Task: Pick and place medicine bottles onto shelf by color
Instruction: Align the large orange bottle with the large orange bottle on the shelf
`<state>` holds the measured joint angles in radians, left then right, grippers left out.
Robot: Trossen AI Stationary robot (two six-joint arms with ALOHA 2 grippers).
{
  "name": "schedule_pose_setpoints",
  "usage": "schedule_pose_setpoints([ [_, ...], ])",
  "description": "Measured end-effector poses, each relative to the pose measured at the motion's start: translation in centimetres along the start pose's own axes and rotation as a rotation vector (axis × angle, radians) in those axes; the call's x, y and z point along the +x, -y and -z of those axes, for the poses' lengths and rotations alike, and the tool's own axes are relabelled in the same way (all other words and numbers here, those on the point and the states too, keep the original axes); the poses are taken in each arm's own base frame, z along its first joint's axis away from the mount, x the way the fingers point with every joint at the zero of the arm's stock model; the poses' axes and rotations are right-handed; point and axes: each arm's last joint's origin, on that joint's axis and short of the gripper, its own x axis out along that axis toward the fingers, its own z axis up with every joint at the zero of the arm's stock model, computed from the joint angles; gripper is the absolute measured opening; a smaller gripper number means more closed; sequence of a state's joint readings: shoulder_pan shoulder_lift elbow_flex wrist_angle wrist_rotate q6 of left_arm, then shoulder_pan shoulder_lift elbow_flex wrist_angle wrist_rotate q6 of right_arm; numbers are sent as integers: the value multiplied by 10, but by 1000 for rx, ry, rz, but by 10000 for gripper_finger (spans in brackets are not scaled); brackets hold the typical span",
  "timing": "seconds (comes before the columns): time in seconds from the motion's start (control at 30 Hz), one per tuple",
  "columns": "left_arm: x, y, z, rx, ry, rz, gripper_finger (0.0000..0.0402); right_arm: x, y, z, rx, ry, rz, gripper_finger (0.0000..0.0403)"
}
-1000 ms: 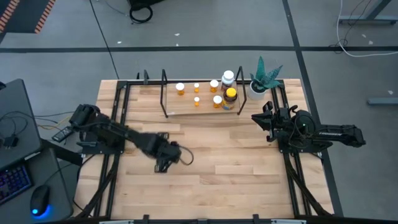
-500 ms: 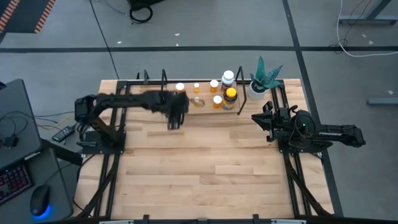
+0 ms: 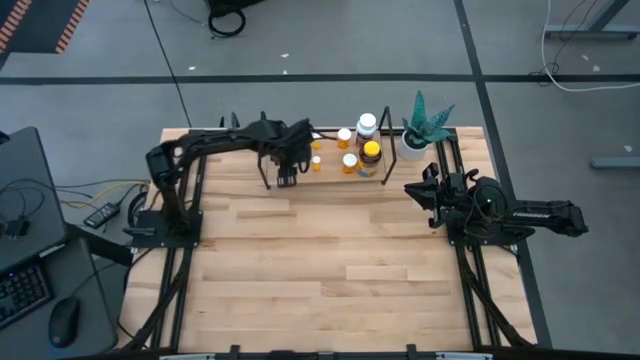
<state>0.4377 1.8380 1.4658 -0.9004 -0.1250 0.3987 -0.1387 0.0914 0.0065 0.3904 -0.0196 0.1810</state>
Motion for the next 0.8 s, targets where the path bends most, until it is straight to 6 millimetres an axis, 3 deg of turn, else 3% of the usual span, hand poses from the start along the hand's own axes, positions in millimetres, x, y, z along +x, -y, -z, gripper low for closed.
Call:
schedule_pose_setpoints([
  [0.3, 35, 2, -3, 22, -93, 58, 203, 0, 0, 0, 0, 1, 0, 57],
  [0.5, 39, 2, -4, 19, -103, 63, 207, 0, 0, 0, 0, 0, 0, 57],
  [0.8, 40, 2, -3, 17, -114, 40, 280, 0, 0, 0, 0, 1, 0, 57],
])
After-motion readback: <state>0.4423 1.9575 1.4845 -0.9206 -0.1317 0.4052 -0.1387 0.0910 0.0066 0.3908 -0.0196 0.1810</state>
